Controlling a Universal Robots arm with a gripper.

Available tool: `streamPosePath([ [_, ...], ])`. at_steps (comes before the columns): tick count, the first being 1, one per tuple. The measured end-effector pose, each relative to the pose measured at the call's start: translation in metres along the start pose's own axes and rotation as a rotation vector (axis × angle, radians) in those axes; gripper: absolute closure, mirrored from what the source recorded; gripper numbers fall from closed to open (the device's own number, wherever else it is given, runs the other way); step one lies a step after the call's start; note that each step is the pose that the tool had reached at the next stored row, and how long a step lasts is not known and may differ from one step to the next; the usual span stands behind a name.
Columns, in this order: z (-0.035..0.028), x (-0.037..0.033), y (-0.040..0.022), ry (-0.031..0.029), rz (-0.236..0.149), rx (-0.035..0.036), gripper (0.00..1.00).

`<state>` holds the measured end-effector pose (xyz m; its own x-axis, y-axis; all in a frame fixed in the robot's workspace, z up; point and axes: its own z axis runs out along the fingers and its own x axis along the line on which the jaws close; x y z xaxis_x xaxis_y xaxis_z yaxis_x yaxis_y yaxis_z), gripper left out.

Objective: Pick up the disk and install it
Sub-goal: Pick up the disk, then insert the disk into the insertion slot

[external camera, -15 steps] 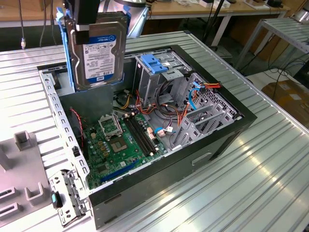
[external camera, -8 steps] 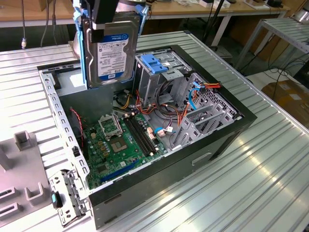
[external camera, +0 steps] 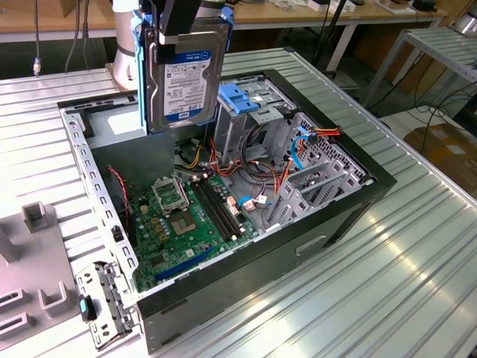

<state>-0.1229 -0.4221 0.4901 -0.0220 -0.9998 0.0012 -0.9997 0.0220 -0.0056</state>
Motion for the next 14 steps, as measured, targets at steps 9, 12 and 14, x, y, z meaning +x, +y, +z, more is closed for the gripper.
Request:
streamPosePath([
  [9, 0.0000, -0.0001, -0.0071, 0.0000, 0.000, -0.0001, 0.63],
  [12, 0.0001, -0.0001, -0.0109, 0.0000, 0.000, 0.0000, 0.63],
  [14, 0.0001, -0.0002, -0.0121, 0.0000, 0.000, 0.0000, 0.63],
])
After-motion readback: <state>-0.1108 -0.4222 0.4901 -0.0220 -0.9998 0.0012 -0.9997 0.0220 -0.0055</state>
